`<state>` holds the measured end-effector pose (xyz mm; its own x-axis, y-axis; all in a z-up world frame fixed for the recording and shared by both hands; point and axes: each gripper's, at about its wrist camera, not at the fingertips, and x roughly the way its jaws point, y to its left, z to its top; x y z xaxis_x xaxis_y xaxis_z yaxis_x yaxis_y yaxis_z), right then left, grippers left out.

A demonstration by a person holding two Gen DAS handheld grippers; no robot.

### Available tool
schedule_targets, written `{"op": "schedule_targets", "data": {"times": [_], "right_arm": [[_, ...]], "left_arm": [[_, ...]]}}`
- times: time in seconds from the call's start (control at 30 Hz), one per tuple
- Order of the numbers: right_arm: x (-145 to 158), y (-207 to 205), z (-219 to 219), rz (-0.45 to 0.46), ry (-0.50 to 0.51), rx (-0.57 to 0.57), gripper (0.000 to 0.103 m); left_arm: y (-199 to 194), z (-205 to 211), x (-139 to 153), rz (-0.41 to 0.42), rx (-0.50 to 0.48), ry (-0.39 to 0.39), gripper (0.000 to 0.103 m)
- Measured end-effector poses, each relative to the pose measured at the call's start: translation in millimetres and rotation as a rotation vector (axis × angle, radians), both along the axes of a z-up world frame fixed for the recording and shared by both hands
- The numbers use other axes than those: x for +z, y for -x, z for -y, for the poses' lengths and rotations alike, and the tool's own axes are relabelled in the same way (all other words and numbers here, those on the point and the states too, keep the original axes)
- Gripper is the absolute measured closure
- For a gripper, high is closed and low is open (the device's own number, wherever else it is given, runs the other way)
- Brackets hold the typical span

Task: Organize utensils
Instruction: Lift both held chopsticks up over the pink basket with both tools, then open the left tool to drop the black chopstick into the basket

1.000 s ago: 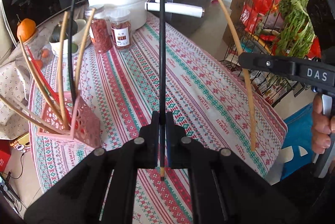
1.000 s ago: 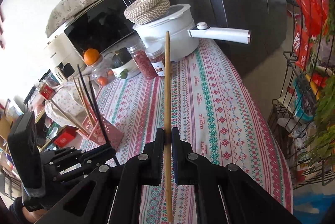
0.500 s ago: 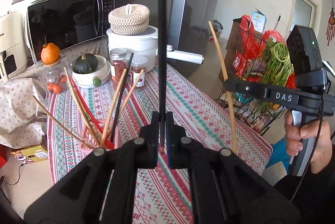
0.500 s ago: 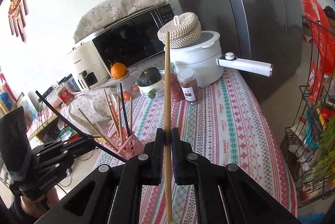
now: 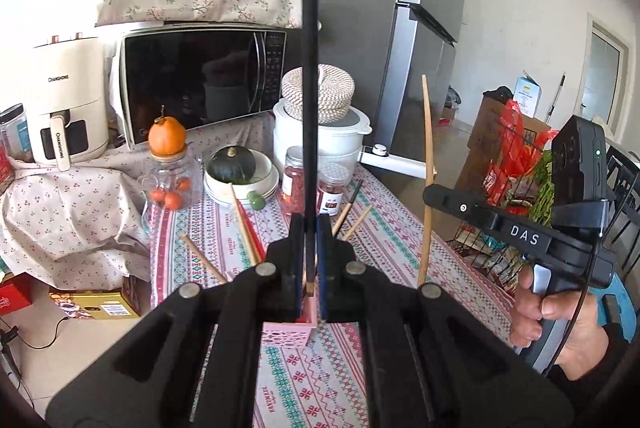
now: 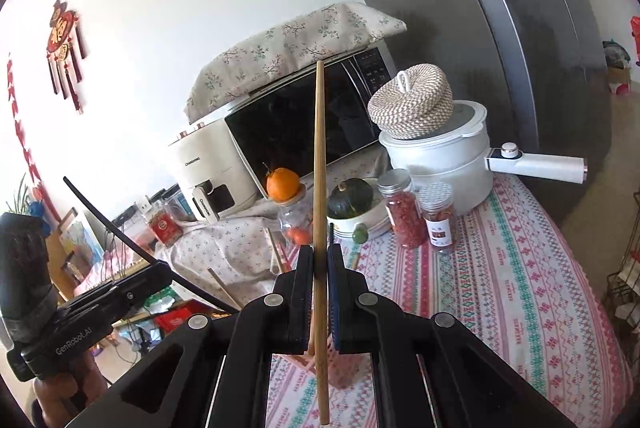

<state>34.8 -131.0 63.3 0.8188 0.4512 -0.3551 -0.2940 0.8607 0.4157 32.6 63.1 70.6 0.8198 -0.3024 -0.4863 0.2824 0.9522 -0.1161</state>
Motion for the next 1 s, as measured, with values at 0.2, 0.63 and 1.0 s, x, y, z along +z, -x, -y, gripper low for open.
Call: {"op": "schedule_targets", "data": {"times": [0.2, 0.63, 1.0], "right_arm": [[-8.9, -12.8, -32.6, 0.025, 0.012, 0.004, 0.096], [-18.3, -14.7, -63.6, 0.086, 0.040, -0.099, 0.096], [-31.8, -28.0, -94.1, 0.107, 0.099, -0.169, 0.096]], "left_arm": [[-35.0, -11.3, -30.6, -0.078, 0.034, -0.042, 0.096], [-48.7, -18.9, -45.6, -0.180, 0.037, 0.010, 0.056], [-16.6, -67.9, -30.6, -0.199, 0.148, 0.037, 0.022]]}}
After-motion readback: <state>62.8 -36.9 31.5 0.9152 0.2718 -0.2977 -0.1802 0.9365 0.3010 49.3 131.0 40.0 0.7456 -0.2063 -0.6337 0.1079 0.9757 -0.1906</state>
